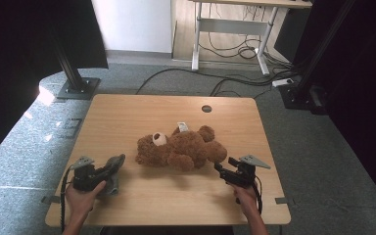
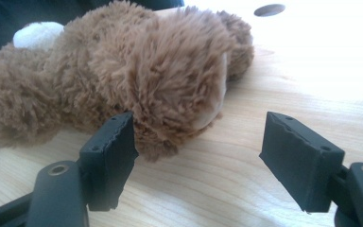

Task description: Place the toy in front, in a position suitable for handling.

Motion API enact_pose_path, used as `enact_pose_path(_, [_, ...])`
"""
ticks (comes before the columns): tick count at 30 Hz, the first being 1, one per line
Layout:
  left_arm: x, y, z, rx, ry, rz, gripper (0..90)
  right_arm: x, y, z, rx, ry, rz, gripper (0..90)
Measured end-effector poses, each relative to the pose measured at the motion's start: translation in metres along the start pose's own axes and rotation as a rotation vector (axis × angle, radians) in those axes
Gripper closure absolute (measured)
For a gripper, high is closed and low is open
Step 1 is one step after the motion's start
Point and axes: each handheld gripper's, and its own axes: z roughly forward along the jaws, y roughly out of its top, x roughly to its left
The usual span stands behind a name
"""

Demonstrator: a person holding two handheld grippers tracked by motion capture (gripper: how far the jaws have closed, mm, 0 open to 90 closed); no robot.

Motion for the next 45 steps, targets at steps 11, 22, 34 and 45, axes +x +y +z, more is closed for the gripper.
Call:
enact_pose_path(11, [-0.011, 0.008, 0.004, -0.026, -0.044, 0.010, 77.1, -0.005, 0.020, 0.003, -0.029, 0.028, -0.015, 24.2])
enact_pose_path(22, [-0.044, 0.029, 0.015, -0.050, -0.094, 0.087, 77.1, 0.005, 0.025, 0.036, 0.005, 0.085, -0.022, 35.1])
enact_pose_path(34, [-0.086, 0.075, 0.045, -0.087, -0.135, 0.173, 77.2, 0.007, 0.016, 0.032, 0.019, 0.076, -0.031, 52.6])
enact_pose_path(45, [-0.102, 0.091, 0.099, -0.001, -0.109, 0.234, 77.2, 0.007, 0.011, 0.031, 0.022, 0.088, -0.037, 53.6])
